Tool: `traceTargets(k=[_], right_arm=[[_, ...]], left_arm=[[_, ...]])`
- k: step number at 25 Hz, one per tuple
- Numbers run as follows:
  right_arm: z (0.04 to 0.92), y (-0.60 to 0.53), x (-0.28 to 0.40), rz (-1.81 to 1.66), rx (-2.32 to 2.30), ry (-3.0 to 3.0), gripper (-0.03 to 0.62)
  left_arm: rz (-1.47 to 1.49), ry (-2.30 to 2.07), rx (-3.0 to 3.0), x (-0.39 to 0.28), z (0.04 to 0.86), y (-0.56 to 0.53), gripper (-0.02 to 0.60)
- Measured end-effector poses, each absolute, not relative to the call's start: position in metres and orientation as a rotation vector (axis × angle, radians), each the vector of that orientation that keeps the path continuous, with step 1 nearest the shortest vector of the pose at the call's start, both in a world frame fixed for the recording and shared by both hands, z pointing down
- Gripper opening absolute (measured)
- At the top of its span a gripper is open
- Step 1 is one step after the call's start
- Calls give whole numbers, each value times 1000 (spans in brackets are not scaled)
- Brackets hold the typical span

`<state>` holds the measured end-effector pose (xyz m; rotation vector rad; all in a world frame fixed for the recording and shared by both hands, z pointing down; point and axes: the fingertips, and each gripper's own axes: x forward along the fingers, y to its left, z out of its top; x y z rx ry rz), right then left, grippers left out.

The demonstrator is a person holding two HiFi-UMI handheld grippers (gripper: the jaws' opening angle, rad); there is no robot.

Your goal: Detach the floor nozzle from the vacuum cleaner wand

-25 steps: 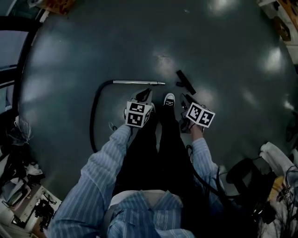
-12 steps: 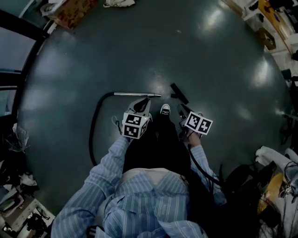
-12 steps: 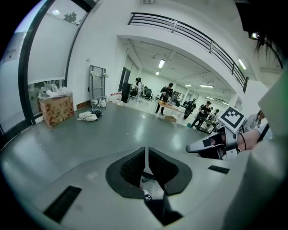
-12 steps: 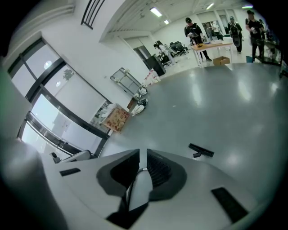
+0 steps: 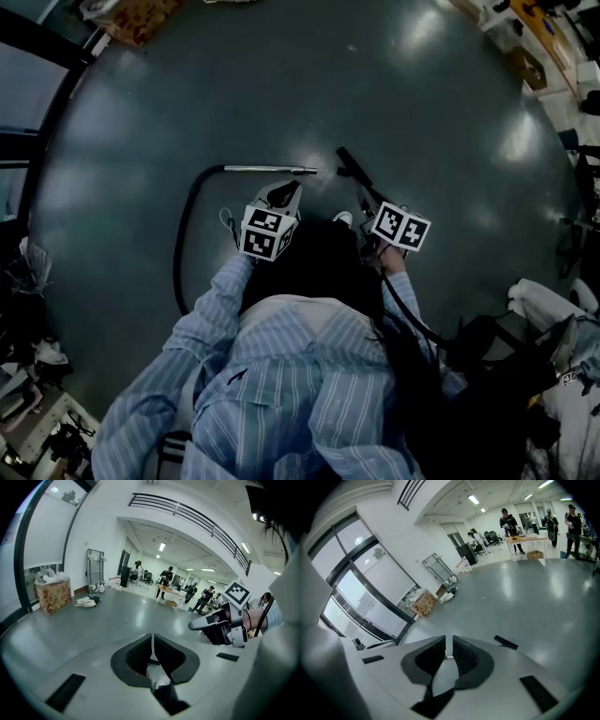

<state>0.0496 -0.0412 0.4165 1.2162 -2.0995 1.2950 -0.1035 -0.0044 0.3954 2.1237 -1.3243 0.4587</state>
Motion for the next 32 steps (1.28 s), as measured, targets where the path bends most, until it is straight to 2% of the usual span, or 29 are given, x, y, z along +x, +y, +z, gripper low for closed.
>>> traceTargets(k=[9, 15, 24, 32], right_arm=[[402, -33, 63, 1203, 1085, -2181, 52], [395, 1, 122, 1135, 939, -2228, 52], [410, 57, 213, 1120, 779, -2209, 52], [413, 99, 201, 1204, 657, -2219, 52]], left_arm=[[362, -1460, 2147, -73, 342, -15, 21], [195, -1567, 1993, -4, 337, 14, 21], [265, -1657, 1896, 99, 346, 94, 21], [315, -1715, 1837, 104, 349, 147, 21]])
